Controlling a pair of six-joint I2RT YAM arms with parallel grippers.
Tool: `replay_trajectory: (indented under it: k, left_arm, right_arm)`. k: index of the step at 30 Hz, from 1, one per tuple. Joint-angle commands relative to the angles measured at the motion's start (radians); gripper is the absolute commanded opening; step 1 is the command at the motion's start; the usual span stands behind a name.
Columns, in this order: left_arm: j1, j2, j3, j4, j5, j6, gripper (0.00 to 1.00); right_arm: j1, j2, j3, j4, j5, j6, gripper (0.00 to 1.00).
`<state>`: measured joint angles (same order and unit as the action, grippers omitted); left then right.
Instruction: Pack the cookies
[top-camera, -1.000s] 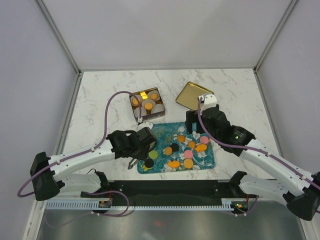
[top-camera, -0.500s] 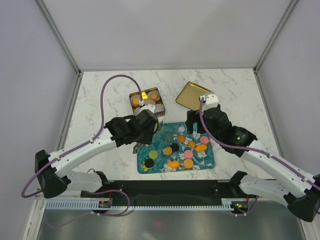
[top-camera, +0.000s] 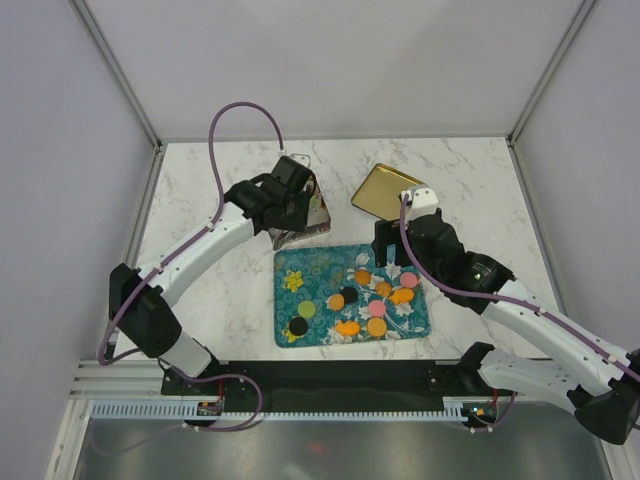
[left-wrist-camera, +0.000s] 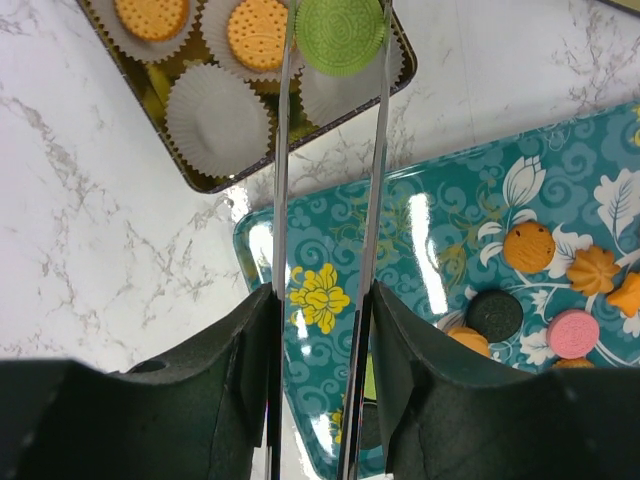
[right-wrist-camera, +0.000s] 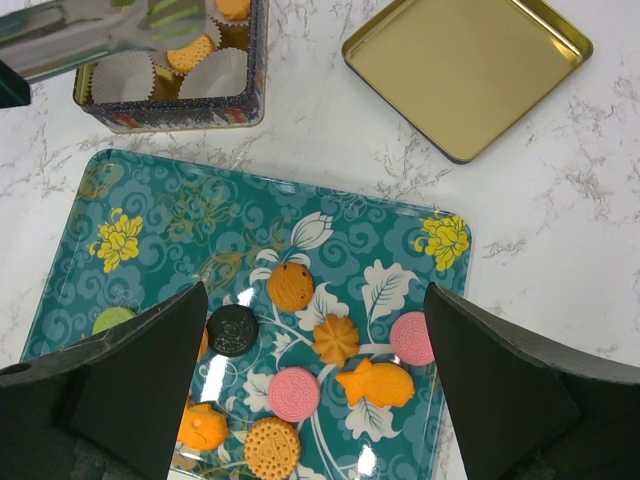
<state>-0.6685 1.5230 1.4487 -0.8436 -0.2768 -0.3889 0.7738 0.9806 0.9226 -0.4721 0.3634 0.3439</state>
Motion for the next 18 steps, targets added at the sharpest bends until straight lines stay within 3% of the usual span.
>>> replay_trajectory:
  k: [1, 18]
  left_arm:
    - [0.001, 0.058, 0.058, 0.051, 0.048, 0.071, 0.47]
    - [0.009, 0.163, 0.062, 0.087, 0.047, 0.076, 0.48]
  right_arm:
    - [-0.005, -0.016, 0.002, 0.009, 0.011, -0.003, 0.98]
    - [-0.007, -0.034, -0.001, -0.005, 0.003, 0.003, 0.98]
